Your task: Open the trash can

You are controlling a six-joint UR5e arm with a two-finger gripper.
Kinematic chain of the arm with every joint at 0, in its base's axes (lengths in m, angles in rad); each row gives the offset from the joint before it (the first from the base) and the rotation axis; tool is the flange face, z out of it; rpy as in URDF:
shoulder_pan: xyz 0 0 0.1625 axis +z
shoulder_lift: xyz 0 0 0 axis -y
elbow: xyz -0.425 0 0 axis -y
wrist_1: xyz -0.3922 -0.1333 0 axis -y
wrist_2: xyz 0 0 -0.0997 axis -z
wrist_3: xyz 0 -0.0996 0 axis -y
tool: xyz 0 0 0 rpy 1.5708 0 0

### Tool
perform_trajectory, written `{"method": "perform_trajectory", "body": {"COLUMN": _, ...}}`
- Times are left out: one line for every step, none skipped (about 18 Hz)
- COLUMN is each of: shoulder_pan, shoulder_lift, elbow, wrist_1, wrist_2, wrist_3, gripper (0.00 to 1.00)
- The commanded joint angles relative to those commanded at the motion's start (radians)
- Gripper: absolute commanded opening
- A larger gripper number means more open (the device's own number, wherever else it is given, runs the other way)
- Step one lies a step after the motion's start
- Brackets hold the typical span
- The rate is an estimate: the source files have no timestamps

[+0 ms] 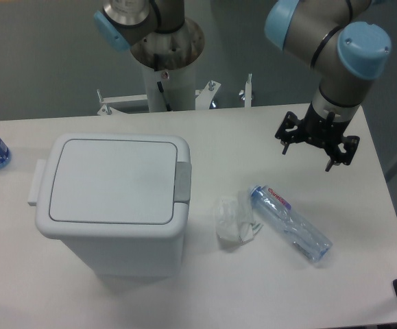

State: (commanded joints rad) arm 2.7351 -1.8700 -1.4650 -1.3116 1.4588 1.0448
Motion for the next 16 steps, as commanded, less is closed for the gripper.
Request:
{"method": "perform_trajectory", "body": {"shoulder_pan": 0.000, "shoulder_lift": 0.003, "elbow": 0.011, "wrist_1": 0.000, "wrist_2": -0.008, "wrist_3": -0.024, "gripper": 1.00}}
{"method": "perform_trajectory", "body": {"shoulder_pan": -0.002, "shoulder_lift": 0.006, "elbow": 0.018, "wrist_1": -0.002, "wrist_2": -0.027, "wrist_3": -0.043, "gripper": 1.00}}
{"method": "perform_trajectory", "body": {"shoulder_pan": -0.003, "shoulder_lift": 0.009, "elbow": 0.021, "wrist_1": -0.002, "wrist_2": -0.052, "wrist_3": -0.064, "gripper": 1.00}}
{"method": "perform_trajectory", "body": {"shoulder_pan": -0.003, "shoulder_lift": 0.011, "elbow": 0.022, "wrist_1": -0.002, "wrist_2": -0.083, "wrist_3": -0.089, "gripper": 1.00}}
{"method": "perform_trajectory", "body": {"shoulder_pan": -0.005, "shoulder_lift": 0.017, "elbow": 0.022, "wrist_1": -0.002, "wrist_2": -0.112, "wrist_3": -0.124, "gripper": 1.00}}
{"method": "perform_trajectory", "body": {"shoulder_pan": -0.005, "shoulder_lift": 0.025, "elbow": 0.022, "wrist_1": -0.002, "wrist_2": -0.138, "wrist_3": -0.147, "gripper": 1.00}}
{"method": "perform_trajectory", "body": {"shoulder_pan": -0.006, "shoulder_lift": 0.034, "elbow": 0.022, "wrist_1": -0.003, "wrist_2": -0.161, "wrist_3": -0.157, "gripper": 1.00}}
{"method": "perform_trajectory", "body": {"shoulder_pan": -0.017, "shoulder_lift": 0.047, "elbow": 0.020, "wrist_1": -0.005, "wrist_2": -0.175, "wrist_3": -0.160, "gripper": 1.00}}
{"method": "perform_trajectory", "body": {"shoulder_pan": -0.037, "shoulder_lift": 0.054, "elbow": 0.017, "wrist_1": -0.011, "wrist_2": -0.176, "wrist_3": -0.169, "gripper": 1.00}}
{"method": "perform_trajectory", "body": {"shoulder_pan": -0.055, "shoulder_lift": 0.061, "elbow": 0.011, "wrist_1": -0.011, "wrist_2": -0.176, "wrist_3": -0.198, "gripper": 1.00}}
{"method": "perform_trajectory", "body": {"shoulder_pan": -0.067, "shoulder_lift": 0.071, "elbow": 0.012, "wrist_1": -0.009, "wrist_2": -0.179, "wrist_3": -0.231, "gripper": 1.00}}
{"method": "perform_trajectory", "body": {"shoulder_pan": -0.080, "shoulder_lift": 0.074, "elbow": 0.012, "wrist_1": -0.008, "wrist_2": -0.193, "wrist_3": -0.270, "gripper": 1.00}}
{"method": "perform_trajectory", "body": {"shoulder_pan": -0.092, "shoulder_lift": 0.072, "elbow": 0.017, "wrist_1": -0.006, "wrist_2": -0.208, "wrist_3": -0.299, "gripper": 1.00}}
{"method": "perform_trajectory", "body": {"shoulder_pan": -0.103, "shoulder_lift": 0.072, "elbow": 0.021, "wrist_1": -0.006, "wrist_2": -0.219, "wrist_3": -0.325, "gripper": 1.00}}
{"method": "perform_trajectory", "body": {"shoulder_pan": -0.113, "shoulder_lift": 0.072, "elbow": 0.023, "wrist_1": -0.005, "wrist_2": -0.230, "wrist_3": -0.350, "gripper": 1.00}}
{"method": "perform_trajectory", "body": {"shoulder_pan": -0.123, "shoulder_lift": 0.074, "elbow": 0.026, "wrist_1": -0.005, "wrist_2": -0.245, "wrist_3": -0.373, "gripper": 1.00}}
